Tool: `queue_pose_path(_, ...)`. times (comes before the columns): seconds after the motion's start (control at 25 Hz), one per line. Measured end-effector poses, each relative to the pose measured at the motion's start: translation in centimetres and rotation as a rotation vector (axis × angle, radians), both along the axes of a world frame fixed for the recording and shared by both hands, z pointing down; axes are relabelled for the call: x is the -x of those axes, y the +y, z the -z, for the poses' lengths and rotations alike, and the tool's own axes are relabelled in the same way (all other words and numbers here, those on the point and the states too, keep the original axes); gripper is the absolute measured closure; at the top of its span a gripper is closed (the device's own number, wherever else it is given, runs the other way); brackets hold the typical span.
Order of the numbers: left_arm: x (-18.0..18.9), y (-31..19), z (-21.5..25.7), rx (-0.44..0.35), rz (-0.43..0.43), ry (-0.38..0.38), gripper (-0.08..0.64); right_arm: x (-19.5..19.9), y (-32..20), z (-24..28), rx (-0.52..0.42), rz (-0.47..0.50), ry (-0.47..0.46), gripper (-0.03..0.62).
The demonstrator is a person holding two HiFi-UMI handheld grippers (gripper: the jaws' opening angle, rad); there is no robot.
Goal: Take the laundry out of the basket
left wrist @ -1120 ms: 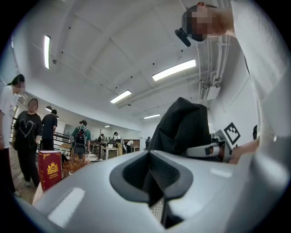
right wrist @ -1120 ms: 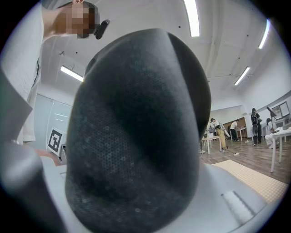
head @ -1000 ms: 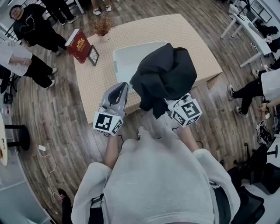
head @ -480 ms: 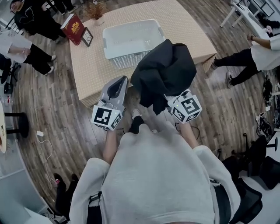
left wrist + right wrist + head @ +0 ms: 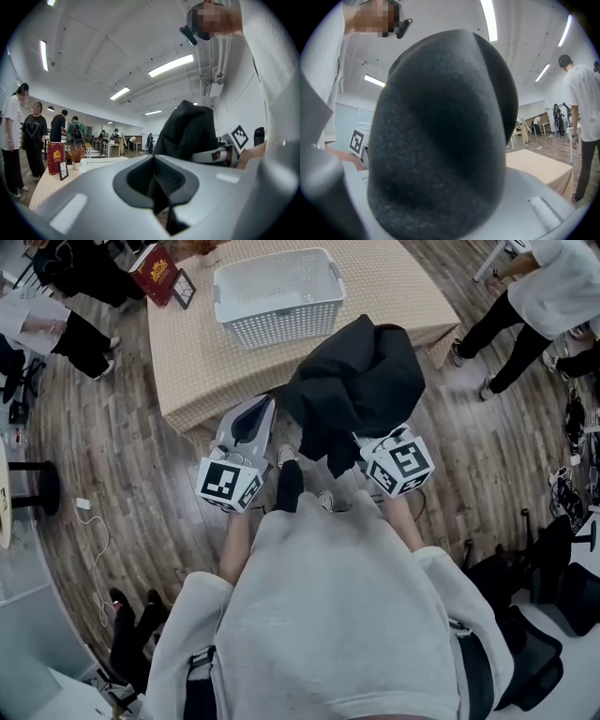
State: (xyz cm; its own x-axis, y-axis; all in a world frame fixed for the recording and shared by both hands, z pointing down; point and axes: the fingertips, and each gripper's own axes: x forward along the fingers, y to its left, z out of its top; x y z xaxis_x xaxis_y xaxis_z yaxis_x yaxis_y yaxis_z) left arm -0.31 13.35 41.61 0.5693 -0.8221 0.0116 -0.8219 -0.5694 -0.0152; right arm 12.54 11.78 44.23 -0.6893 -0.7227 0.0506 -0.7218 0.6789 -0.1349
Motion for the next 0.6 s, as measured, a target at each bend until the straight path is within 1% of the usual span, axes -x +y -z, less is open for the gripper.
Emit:
queue_pose_path(0.16, -1.0, 2.1, 0.6, -0.024, -0.01, 0.005, 0.552, -0.4, 2.4, 0.8, -0.034, 0.005, 0.018, 0.437)
queue_pose_path(0.4, -1.8, 2.6, 1.6, -0.053, -0.029, 0.002, 0.552, -0.7, 2.9, 1.8, -0.059, -0.002, 0.018, 0.437)
queue_pose_path(0.6, -1.2, 2.9, 1.4, -0.052, -0.023, 0.004, 0.552, -0.4, 3.1, 1.8, -0.071, -0.015, 0.023, 0.437)
